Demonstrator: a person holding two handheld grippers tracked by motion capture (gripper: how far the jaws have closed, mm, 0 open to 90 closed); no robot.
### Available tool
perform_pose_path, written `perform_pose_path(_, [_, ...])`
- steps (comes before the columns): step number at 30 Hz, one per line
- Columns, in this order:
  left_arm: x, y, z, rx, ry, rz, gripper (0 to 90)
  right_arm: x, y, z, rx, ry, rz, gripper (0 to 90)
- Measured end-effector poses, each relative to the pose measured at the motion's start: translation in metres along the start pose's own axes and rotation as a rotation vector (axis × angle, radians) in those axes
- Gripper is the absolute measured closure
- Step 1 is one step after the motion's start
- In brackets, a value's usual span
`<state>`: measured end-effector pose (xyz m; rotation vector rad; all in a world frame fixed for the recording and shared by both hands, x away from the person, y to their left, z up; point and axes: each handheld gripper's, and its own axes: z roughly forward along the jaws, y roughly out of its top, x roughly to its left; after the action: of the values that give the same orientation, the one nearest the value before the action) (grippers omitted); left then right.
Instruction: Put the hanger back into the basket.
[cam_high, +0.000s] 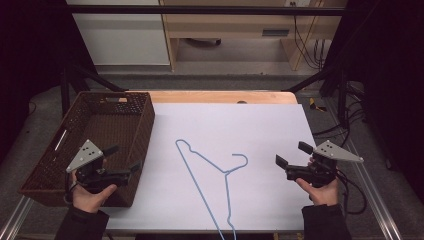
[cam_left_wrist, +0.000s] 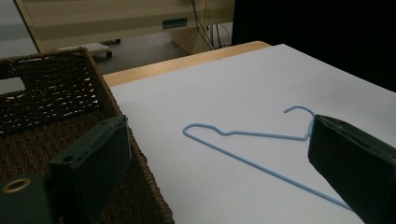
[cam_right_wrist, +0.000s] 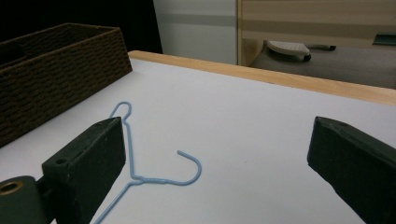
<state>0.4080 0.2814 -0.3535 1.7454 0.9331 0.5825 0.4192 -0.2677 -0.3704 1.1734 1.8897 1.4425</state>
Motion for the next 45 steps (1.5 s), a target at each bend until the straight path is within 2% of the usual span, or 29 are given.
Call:
perform_pose_path(3, [0.000,0.000,0.000,0.001,0.000,-0.001,5.5,0.001,0.000,0.001,0.008,-0.014,-0.019,5.0])
perform_pose_path(9, [-0.003,0.000,0.001,0.010,-0.006,0.012,5.7,0.007,0.001,0.005,0.032,-0.016,-0.025,5.9])
perform_pose_path(16, [-0.009,0.000,0.004,0.020,-0.019,0.028,5.8,0.024,0.002,0.015,0.092,-0.009,-0.044,8.2])
perform_pose_path(19, [-0.011,0.000,0.007,0.024,-0.021,0.033,5.9,0.036,0.002,0.025,0.130,0.002,-0.072,9.4])
perform_pose_path(21, [-0.011,0.000,0.007,0.025,-0.023,0.033,5.9,0.039,0.002,0.029,0.140,0.004,-0.076,10.0])
perform_pose_path(32, [-0.022,0.001,0.011,0.031,-0.043,0.053,6.1,0.041,-0.003,0.050,0.201,0.006,-0.079,16.1])
perform_pose_path(35, [-0.027,0.001,0.013,0.035,-0.053,0.063,6.1,0.041,-0.005,0.064,0.243,-0.005,-0.094,20.3])
perform_pose_path(37, [-0.030,0.001,0.014,0.037,-0.059,0.063,6.1,0.041,-0.006,0.067,0.252,-0.007,-0.100,20.9])
perform_pose_path(43, [-0.037,-0.001,0.021,0.057,-0.073,0.080,6.3,0.040,-0.009,0.092,0.310,-0.020,-0.106,25.6])
perform_pose_path(44, [-0.037,-0.001,0.021,0.057,-0.073,0.080,6.3,0.040,-0.009,0.092,0.310,-0.020,-0.106,25.6])
perform_pose_path(45, [-0.038,-0.001,0.022,0.059,-0.074,0.080,6.3,0.039,-0.011,0.102,0.323,-0.032,-0.114,25.2])
